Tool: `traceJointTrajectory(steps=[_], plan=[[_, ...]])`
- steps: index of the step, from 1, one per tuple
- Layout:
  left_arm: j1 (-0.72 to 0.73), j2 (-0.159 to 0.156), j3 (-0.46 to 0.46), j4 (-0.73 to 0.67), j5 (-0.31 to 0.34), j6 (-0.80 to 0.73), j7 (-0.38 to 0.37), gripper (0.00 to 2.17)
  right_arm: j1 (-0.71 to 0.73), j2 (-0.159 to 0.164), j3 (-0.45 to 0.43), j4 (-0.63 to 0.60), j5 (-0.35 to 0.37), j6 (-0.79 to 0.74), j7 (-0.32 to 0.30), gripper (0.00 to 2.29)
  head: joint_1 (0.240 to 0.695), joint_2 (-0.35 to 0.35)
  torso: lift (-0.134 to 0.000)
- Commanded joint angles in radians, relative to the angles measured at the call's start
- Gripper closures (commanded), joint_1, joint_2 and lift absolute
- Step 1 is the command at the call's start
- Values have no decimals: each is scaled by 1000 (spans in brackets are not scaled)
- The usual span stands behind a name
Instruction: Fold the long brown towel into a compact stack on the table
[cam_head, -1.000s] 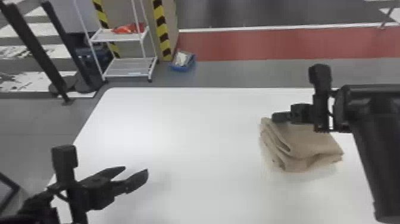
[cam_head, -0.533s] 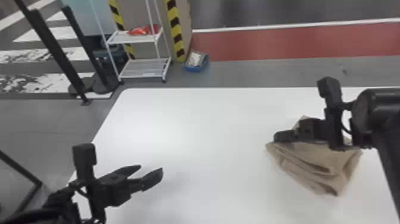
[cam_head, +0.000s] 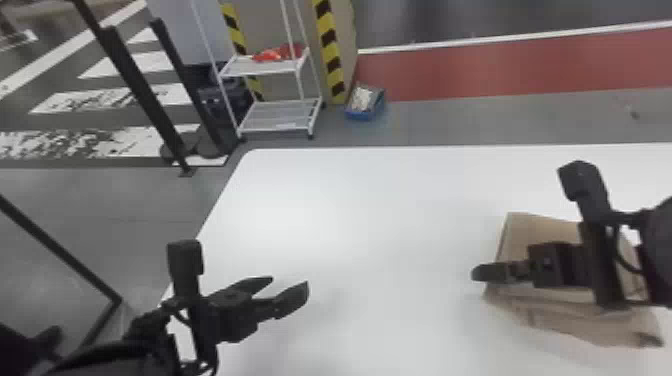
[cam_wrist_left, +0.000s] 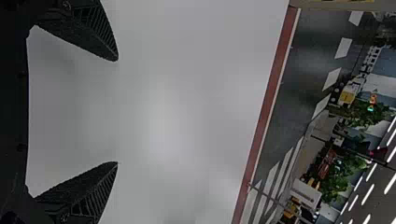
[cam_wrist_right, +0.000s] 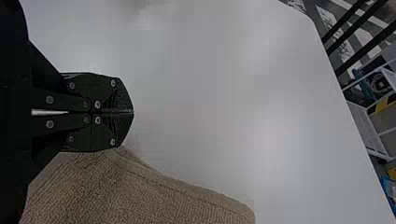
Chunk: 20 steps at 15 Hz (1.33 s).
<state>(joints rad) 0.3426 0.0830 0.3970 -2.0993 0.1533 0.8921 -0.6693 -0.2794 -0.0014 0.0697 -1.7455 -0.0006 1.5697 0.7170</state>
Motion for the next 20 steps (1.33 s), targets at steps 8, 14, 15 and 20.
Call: traceJointTrajectory(steps=[8,14,15,20], plan=[[3,3,2,-4,14,0,-12,90,25,2,-309,-150,116,3,13,1946,695,152,-124],[13,4,34,1,32,-21,-13,90,62,-8,-485,-192,114,3,33,1949,695,69,-124],[12,4,32,5,32,-28,-13,90,66,-20,-508,-193,111,3,33,1949,695,63,-124],[10,6,16,15,32,-37,-13,90,82,-45,-524,-164,162,3,24,1949,695,-4,-124]])
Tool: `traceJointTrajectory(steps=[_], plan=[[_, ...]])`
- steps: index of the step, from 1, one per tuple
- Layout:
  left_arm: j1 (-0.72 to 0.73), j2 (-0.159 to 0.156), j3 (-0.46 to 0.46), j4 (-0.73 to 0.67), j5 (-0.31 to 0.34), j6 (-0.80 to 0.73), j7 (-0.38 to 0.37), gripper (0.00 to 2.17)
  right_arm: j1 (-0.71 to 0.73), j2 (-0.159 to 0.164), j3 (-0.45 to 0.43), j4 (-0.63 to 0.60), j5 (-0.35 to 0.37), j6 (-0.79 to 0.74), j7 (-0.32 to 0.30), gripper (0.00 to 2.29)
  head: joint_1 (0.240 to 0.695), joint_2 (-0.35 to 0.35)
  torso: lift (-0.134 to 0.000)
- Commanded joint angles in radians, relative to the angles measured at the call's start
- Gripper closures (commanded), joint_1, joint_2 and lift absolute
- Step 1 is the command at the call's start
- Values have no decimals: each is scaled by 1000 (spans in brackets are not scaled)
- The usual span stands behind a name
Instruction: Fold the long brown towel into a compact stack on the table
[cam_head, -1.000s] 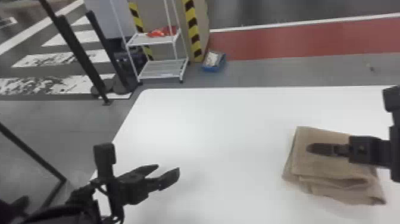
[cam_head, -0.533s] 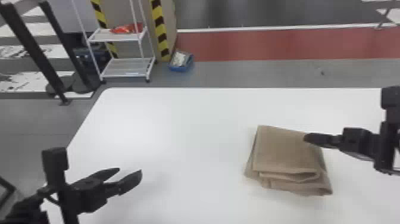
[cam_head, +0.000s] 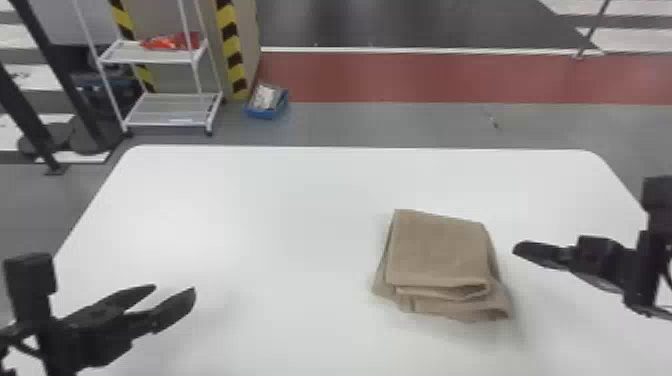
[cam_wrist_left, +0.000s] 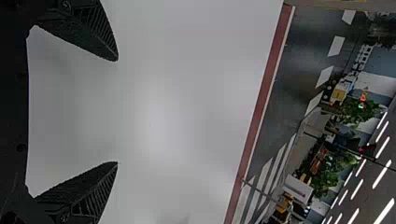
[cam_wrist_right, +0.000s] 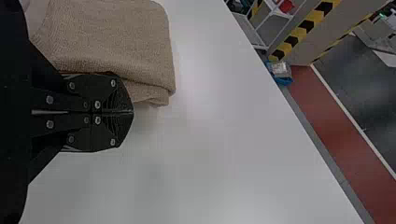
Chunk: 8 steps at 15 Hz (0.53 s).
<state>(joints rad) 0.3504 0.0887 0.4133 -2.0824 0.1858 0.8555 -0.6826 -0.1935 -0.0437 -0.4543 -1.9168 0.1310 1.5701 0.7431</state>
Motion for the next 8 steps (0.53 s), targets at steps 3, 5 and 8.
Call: traceJointTrajectory(steps=[3,5,8], plan=[[2,3,7,1,0,0,0,90,-27,-7,28,73,42,2,-5,1949,695,-28,-124],[6,3,7,1,0,0,-2,90,-41,4,62,124,45,2,-11,1949,695,-25,-124],[12,3,12,1,0,-3,-2,90,-66,30,95,185,35,-46,-30,1946,695,13,-124]])
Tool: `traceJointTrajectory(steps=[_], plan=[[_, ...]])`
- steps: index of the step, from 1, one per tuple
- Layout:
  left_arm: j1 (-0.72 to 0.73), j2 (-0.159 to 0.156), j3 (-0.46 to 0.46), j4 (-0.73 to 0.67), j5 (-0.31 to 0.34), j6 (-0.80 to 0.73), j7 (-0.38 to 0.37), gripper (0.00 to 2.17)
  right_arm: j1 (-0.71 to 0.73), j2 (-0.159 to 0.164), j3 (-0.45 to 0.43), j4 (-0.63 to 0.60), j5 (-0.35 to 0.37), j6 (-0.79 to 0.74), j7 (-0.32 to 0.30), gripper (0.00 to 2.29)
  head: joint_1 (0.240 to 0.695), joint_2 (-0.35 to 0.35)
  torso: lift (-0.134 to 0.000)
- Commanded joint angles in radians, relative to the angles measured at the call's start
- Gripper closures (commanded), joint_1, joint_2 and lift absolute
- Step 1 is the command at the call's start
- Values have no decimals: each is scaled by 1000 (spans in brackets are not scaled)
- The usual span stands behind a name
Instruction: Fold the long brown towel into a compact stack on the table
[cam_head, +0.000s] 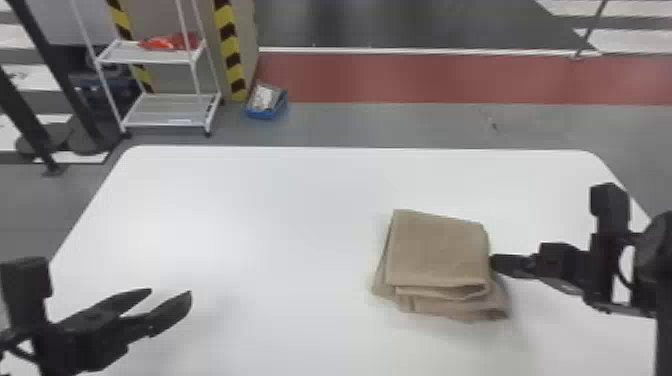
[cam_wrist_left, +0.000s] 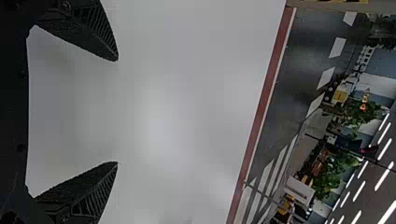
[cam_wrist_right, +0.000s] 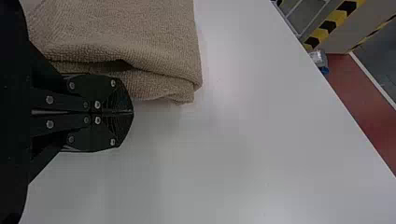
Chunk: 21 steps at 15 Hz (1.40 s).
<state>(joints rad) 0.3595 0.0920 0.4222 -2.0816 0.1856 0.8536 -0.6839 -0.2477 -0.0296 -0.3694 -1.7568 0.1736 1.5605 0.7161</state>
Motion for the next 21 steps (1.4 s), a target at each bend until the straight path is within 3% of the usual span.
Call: traceJointTrajectory(steps=[1,4,10,12,14,17,19,21], plan=[[3,0,9,0,0,-1,0,90,-16,30,13,33,-16,-85,-4,1946,695,25,-124],[3,0,10,0,0,-1,0,90,-30,30,27,43,-46,-187,-17,1949,695,58,-124],[3,3,20,0,2,-7,0,90,-16,30,99,39,-106,-178,-30,1949,695,100,-124],[3,5,26,5,6,-11,-3,90,18,30,73,-35,-126,-119,-24,1949,695,116,-124],[-1,11,26,21,15,-17,-3,90,80,30,53,-188,-148,-33,-14,1949,695,122,-124],[-7,9,10,23,15,-17,-3,90,130,30,38,-332,-247,12,-7,1946,695,123,-124],[-5,9,6,18,14,-17,-3,90,136,30,92,-300,-232,0,-7,1946,695,127,-124],[4,11,13,14,15,-17,-5,90,136,30,148,-247,-128,-3,-9,1946,695,147,-124]])
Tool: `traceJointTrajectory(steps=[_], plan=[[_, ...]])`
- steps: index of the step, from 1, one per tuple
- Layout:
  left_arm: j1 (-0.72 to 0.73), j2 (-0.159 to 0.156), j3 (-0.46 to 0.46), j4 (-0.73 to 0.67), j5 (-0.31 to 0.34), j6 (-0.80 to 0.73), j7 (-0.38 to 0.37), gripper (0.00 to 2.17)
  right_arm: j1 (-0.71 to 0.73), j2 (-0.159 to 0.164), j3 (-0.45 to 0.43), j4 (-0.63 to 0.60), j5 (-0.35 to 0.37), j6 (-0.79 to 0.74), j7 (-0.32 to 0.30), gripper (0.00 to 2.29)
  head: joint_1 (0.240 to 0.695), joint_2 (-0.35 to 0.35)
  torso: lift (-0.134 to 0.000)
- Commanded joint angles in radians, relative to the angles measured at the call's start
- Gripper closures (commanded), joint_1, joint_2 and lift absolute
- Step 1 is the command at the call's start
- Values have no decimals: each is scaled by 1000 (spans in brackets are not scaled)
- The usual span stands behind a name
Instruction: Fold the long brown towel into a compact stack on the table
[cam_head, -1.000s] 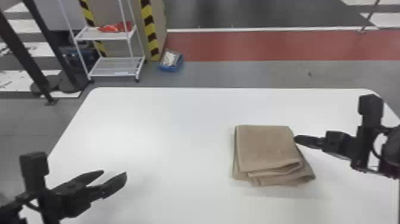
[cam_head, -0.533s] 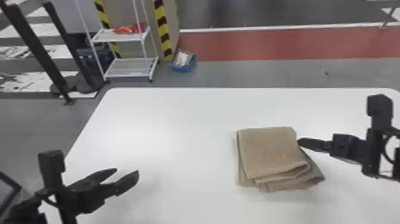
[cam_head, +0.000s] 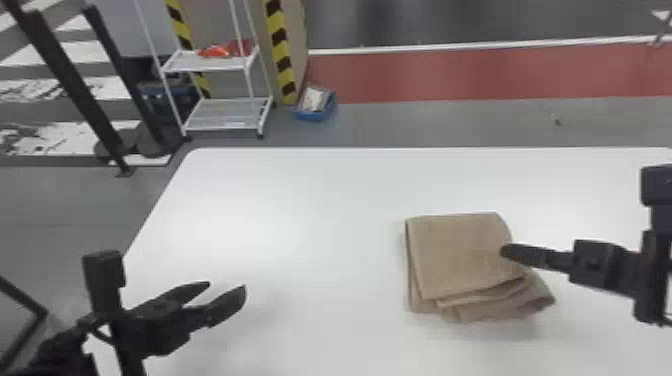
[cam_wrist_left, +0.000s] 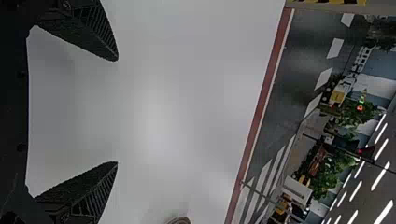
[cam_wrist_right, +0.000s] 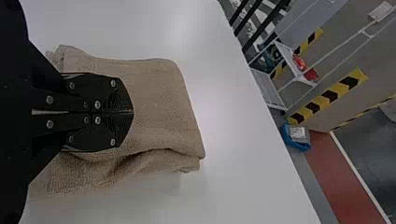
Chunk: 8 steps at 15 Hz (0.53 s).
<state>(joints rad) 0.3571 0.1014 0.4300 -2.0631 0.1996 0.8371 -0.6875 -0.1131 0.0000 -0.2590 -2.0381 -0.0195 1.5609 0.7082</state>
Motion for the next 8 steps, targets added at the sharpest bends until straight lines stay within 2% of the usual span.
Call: traceJointTrajectory(steps=[1,4,6,8], plan=[[13,1,13,-5,4,0,-1,90,6,1,40,46,72,-3,-3,1946,695,153,-124],[19,1,23,-2,7,-3,-7,90,23,1,44,58,128,-3,-12,1946,695,160,-124],[19,1,18,-5,9,-3,-7,90,33,1,58,70,135,-9,-10,1946,695,154,-124],[19,0,10,-31,11,3,-4,90,35,1,27,65,56,-80,-6,1949,695,155,-124]])
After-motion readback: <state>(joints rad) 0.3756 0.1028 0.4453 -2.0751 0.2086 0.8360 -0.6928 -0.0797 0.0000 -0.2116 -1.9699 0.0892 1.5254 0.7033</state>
